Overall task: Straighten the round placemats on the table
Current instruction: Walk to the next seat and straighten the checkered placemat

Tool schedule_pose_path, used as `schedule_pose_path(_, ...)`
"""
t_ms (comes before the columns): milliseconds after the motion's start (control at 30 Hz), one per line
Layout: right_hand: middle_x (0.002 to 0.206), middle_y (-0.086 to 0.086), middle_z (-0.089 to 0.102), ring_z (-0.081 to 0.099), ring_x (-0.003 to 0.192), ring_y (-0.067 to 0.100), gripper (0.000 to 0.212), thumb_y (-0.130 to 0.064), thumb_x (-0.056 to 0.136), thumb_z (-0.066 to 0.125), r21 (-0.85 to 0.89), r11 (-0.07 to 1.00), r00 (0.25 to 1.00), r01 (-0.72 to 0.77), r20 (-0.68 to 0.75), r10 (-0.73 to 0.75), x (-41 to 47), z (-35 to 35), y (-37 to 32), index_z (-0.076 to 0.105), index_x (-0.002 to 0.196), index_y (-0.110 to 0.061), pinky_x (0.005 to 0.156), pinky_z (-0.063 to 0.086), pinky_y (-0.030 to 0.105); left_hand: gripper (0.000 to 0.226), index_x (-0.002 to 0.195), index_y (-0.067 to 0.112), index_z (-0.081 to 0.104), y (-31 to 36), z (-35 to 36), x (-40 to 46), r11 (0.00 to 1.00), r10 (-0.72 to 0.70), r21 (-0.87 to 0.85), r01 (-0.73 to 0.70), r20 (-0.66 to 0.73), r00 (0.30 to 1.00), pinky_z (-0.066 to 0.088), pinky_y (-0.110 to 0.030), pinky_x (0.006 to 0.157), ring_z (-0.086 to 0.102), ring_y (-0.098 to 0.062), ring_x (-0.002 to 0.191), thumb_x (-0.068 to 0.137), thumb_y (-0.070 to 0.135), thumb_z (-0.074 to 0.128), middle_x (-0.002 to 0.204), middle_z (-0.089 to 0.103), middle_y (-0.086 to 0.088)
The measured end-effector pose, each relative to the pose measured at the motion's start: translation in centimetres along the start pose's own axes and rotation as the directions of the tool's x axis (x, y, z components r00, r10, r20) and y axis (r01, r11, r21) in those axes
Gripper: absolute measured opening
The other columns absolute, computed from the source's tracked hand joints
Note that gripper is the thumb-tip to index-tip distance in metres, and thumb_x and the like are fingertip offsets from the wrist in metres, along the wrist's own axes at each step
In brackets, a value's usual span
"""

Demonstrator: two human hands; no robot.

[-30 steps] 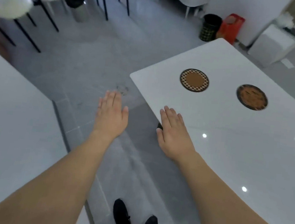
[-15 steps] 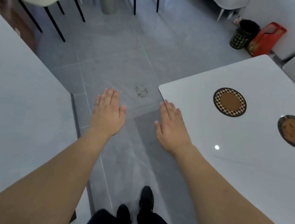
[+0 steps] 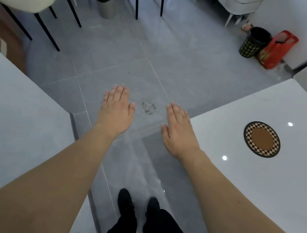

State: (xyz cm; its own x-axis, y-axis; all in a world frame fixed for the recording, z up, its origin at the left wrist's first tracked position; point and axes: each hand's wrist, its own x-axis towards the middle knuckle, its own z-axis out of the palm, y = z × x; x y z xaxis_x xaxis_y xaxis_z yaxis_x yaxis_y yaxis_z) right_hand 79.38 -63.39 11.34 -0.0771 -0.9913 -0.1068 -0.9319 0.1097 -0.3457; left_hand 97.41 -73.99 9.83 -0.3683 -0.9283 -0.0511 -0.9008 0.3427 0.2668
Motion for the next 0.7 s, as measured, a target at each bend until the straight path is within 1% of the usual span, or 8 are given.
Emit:
schedule_pose_path(133,0.160,0.009,0.004,-0.001,0.147,0.020,0.059,-0.028,0.100,0.029,0.030,0.998,0.999,-0.047,-0.004,0.047,3.8,-0.5,0.3,0.007,0.150,-0.008,0.120,-0.003,0.036,0.058,0.150,0.005,0.020,-0.5,-0.4,4.5,0.999,0.047,0.013,-0.048,0.025,0.999,0.003,-0.042,0.122,0.009,-0.027,0.150,0.101,0.034,0.028,0.160,0.018,-0.013)
schedule_pose_path(233,0.160,0.008,0.002,-0.003,0.147,0.019,0.059,-0.029,0.100,0.027,0.039,0.997,0.998,-0.064,0.020,0.063,6.6,-0.8,0.7,0.006,0.151,-0.008,0.119,-0.005,0.035,0.057,0.150,0.006,0.020,-1.2,-0.9,7.5,0.999,0.038,0.012,-0.038,0.019,0.999,0.001,-0.041,0.122,0.008,-0.026,0.150,0.101,0.034,0.028,0.160,0.018,-0.012)
schedule_pose_path(367,0.160,0.009,0.003,-0.003,0.147,0.019,0.059,-0.029,0.100,0.026,0.062,0.992,0.994,-0.107,-0.018,0.108,10.8,-1.2,0.8,0.006,0.151,-0.008,0.119,-0.007,0.033,0.057,0.150,0.006,0.022,-2.2,-1.6,11.5,0.996,0.077,0.031,-0.078,0.029,0.997,-0.002,-0.038,0.122,0.008,-0.025,0.150,0.101,0.033,0.029,0.160,0.018,-0.012)
schedule_pose_path(467,0.160,0.008,0.003,-0.003,0.147,0.019,0.058,-0.028,0.100,0.026,0.076,0.990,0.992,-0.121,-0.019,0.123,13.3,-1.5,0.5,0.007,0.151,-0.008,0.119,-0.006,0.034,0.056,0.149,0.006,0.023,-2.6,-2.2,14.8,0.994,0.104,0.016,-0.104,0.036,0.994,-0.002,-0.037,0.121,0.008,-0.025,0.150,0.101,0.032,0.030,0.160,0.019,-0.012)
schedule_pose_path(567,0.160,0.009,0.003,-0.003,0.147,0.019,0.058,-0.028,0.100,0.027,0.078,0.980,0.981,-0.182,-0.053,0.186,15.5,-1.8,1.1,0.007,0.150,-0.008,0.119,-0.006,0.033,0.056,0.149,0.005,0.023,-1.8,-2.0,18.3,0.982,0.188,-0.002,-0.188,0.047,0.981,0.000,-0.039,0.122,0.009,-0.026,0.149,0.101,0.031,0.031,0.159,0.020,-0.013)
schedule_pose_path(700,0.160,0.009,0.005,-0.001,0.147,0.020,0.058,-0.027,0.099,0.028,0.109,0.929,0.924,-0.353,-0.112,0.365,16.4,-2.3,2.3,0.008,0.150,-0.007,0.119,-0.005,0.034,0.056,0.149,0.004,0.023,0.9,-1.9,22.6,0.931,0.364,-0.013,-0.365,0.119,0.924,-0.001,-0.039,0.122,0.009,-0.027,0.149,0.100,0.029,0.032,0.159,0.020,-0.013)
